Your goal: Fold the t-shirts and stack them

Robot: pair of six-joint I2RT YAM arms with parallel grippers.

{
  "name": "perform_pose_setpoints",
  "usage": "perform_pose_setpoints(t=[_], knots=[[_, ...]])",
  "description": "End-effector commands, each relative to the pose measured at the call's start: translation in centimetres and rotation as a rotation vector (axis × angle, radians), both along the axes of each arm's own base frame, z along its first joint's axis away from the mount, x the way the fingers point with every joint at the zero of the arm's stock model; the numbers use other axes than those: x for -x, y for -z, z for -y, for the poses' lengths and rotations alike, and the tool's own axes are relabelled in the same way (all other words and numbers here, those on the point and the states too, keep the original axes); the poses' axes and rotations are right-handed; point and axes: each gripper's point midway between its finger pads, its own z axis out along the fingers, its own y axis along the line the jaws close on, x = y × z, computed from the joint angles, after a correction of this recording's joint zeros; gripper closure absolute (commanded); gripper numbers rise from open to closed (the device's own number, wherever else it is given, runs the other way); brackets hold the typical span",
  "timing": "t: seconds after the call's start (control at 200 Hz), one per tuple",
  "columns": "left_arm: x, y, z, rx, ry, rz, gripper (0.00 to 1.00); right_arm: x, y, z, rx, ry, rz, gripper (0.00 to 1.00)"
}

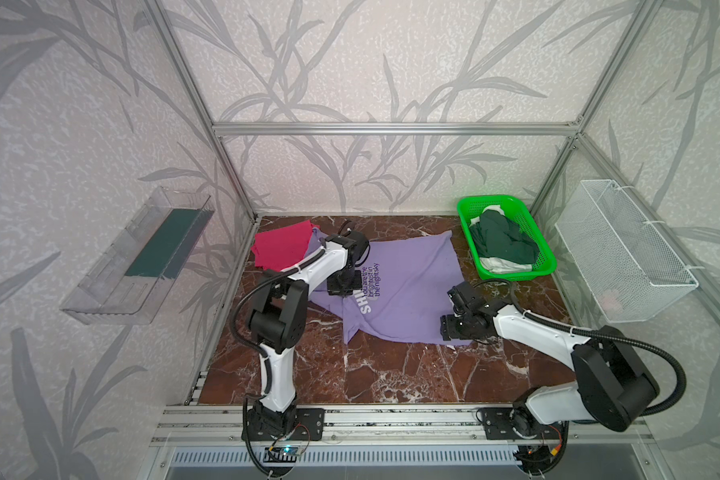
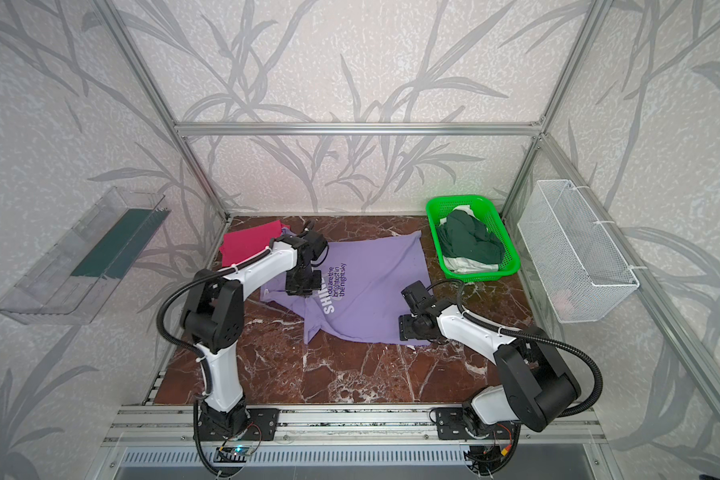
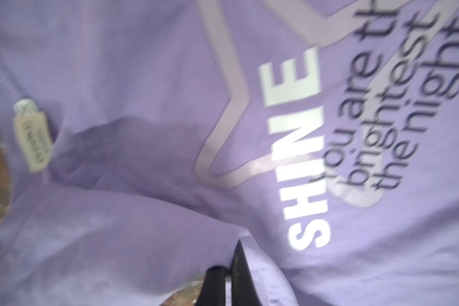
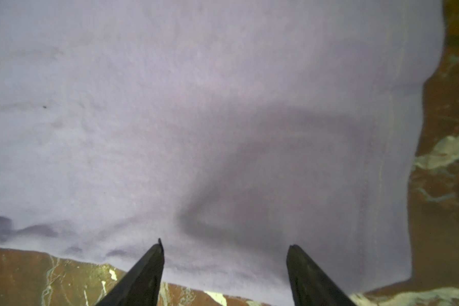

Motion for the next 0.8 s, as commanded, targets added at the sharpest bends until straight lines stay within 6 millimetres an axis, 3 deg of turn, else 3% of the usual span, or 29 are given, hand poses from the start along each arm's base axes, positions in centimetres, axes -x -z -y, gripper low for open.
perform_pose_setpoints(t=[0.0,0.06,0.12,0.19,0.31,0.375,0.425,0.52,0.655,0.795], knots=[[-1.2,0.3,3.0,0.041,0.102,-0.023,1.0,0.3,-0.6,0.3,-0.001,0.016,-0.008,0.26],[-2.0,0.4,4.0,0.038,0.125,-0.017,0.91,0.3,-0.8,0.3,-0.002,0.015,-0.01,0.26],[-2.3,0.6,4.4,0.02,0.145,0.004,0.74,0.2,-0.9,0.2,-0.003,0.016,-0.008,0.26],[-2.7,0.2,4.8,0.009,0.18,0.077,0.66,0.2,-0.9,0.3,0.0,0.016,-0.007,0.26],[-2.9,-3.5,6.0,0.057,0.26,0.354,0.58,0.1,-0.7,0.2,0.004,0.013,-0.016,0.26],[-2.1,-4.8,4.0,0.033,0.18,0.436,0.52,0.0,-0.7,0.0,0.003,0.008,-0.02,0.26],[-0.8,-4.8,2.1,0.007,0.132,0.426,0.52,-0.1,-0.7,-0.1,0.0,0.007,-0.019,0.26],[1.9,-2.7,-0.5,-0.018,0.075,0.327,0.53,-0.3,-0.6,-0.3,-0.005,0.004,-0.017,0.26],[4.3,-0.3,-1.8,0.119,-0.046,0.296,0.58,-0.3,-0.4,-0.4,-0.005,-0.004,-0.029,0.26],[4.4,0.7,-2.3,0.231,-0.115,0.314,0.59,-0.1,-0.6,-0.2,-0.005,0.0,-0.022,0.26]])
